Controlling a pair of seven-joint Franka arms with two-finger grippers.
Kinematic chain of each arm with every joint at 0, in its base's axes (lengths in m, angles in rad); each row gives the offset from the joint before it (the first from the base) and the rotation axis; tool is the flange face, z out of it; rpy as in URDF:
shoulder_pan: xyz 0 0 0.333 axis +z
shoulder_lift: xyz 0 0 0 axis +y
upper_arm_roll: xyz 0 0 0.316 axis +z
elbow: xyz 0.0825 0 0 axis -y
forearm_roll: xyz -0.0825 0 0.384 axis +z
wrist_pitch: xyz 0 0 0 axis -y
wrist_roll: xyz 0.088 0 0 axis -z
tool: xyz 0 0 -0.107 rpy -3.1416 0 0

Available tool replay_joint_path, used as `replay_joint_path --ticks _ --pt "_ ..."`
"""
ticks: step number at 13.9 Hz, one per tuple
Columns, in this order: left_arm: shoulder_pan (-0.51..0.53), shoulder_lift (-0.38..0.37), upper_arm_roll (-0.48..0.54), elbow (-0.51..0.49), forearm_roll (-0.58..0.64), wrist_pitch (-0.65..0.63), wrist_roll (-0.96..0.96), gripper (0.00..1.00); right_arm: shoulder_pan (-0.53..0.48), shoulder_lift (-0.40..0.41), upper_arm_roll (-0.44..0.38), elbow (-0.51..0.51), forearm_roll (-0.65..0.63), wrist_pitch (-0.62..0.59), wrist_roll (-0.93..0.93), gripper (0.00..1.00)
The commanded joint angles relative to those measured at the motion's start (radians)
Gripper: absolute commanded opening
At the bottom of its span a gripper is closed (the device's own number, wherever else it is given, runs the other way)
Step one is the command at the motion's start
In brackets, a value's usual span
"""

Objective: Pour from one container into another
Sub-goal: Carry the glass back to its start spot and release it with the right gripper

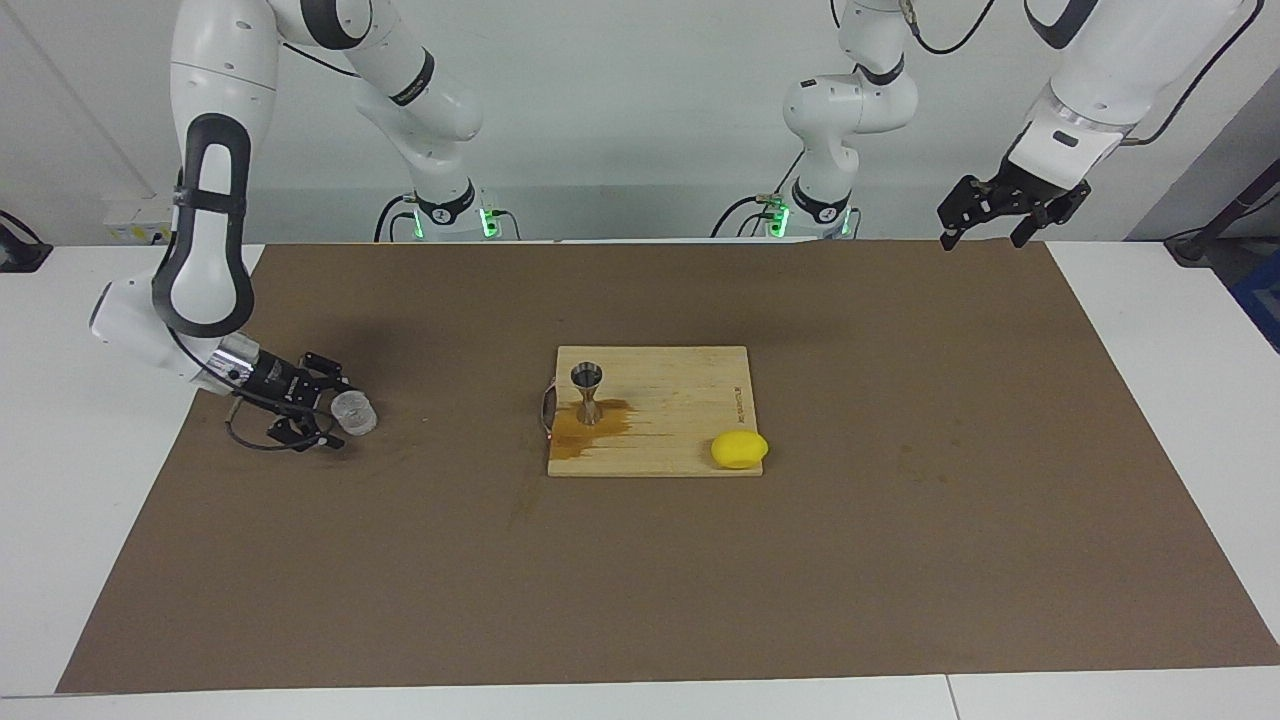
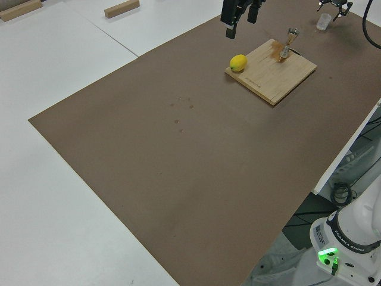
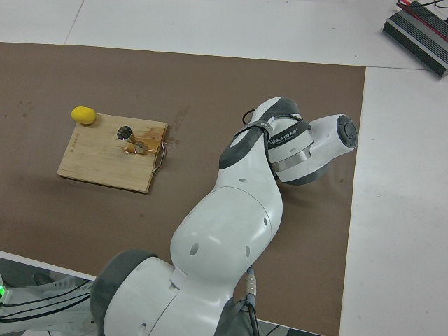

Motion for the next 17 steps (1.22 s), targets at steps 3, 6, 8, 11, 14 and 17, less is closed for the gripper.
replay_joint_path --ticks 3,6,8,11,14,17 --pt "0.003 -0.029 -0.001 -0.034 0.004 0.012 0.006 1.00 0.076 -0.128 0.009 -0.026 -0.210 -0.081 -0.092 1.00" --pt "0.003 -0.030 -0.001 -0.034 0.004 0.012 0.006 1.00 0.177 -0.154 0.009 -0.024 -0.392 -0.178 -0.266 1.00" --pt "0.003 -0.030 -0.001 -0.034 0.004 0.012 0.006 1.00 0.239 -0.159 0.013 -0.016 -0.553 -0.173 -0.321 1.00" --pt "0.003 -0.029 -0.001 -0.034 0.004 0.012 0.006 1.00 0.323 -0.197 0.013 -0.001 -0.629 -0.166 -0.424 1.00" --pt "0.003 -0.030 -0.001 -0.034 0.004 0.010 0.006 1.00 0.346 -0.222 0.019 0.092 -0.628 -0.167 -0.461 1.00" --pt "0.003 -0.029 -0.001 -0.034 0.004 0.010 0.006 1.00 0.346 -0.272 0.029 0.181 -0.631 -0.213 -0.463 1.00"
